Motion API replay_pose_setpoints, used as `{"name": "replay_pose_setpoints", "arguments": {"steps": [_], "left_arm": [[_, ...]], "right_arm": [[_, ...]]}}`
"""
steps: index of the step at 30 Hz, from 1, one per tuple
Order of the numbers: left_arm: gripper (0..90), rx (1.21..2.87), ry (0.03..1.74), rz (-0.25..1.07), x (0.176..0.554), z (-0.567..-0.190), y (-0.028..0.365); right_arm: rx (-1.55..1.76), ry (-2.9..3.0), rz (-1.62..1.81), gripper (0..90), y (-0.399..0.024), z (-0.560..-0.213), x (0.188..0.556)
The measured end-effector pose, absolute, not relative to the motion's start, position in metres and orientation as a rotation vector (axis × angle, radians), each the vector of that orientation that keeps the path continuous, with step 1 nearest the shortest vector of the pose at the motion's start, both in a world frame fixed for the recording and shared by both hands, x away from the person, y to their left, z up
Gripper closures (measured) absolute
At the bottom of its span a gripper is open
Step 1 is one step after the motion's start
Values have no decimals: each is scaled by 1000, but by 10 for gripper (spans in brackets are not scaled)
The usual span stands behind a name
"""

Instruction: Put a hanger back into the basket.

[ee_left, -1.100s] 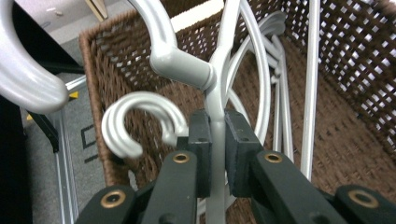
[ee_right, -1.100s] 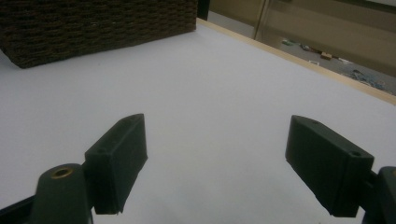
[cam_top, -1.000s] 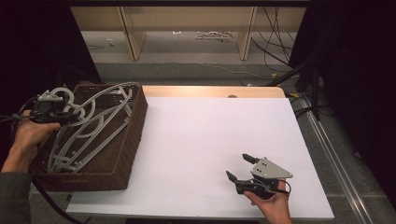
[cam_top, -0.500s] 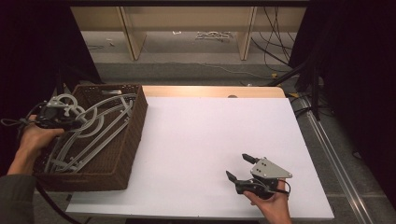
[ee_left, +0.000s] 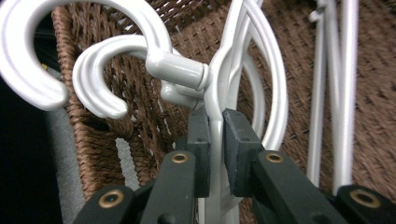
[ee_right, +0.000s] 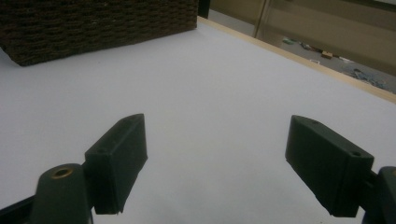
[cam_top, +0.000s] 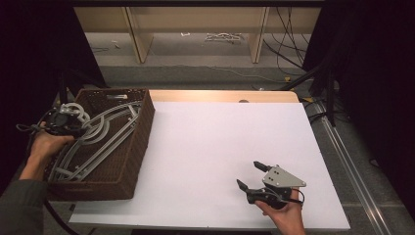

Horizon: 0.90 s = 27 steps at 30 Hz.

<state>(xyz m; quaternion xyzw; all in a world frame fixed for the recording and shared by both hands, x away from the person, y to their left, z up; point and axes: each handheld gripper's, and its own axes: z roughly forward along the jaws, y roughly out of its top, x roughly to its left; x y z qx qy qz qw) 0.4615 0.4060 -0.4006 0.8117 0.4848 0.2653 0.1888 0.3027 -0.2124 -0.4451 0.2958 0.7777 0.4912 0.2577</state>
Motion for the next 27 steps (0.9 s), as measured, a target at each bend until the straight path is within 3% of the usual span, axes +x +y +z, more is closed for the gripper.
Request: {"name": "replay_pose_setpoints", "arguments": {"steps": [10, 27], "left_arm": [[816, 2279, 1418, 819, 463, -404, 408], [807, 2336, 1372, 790, 464, -410, 407]], "right_arm": [[803, 2105, 1330, 216, -212, -446, 303], [810, 2105, 1336, 216, -212, -446, 303]]}}
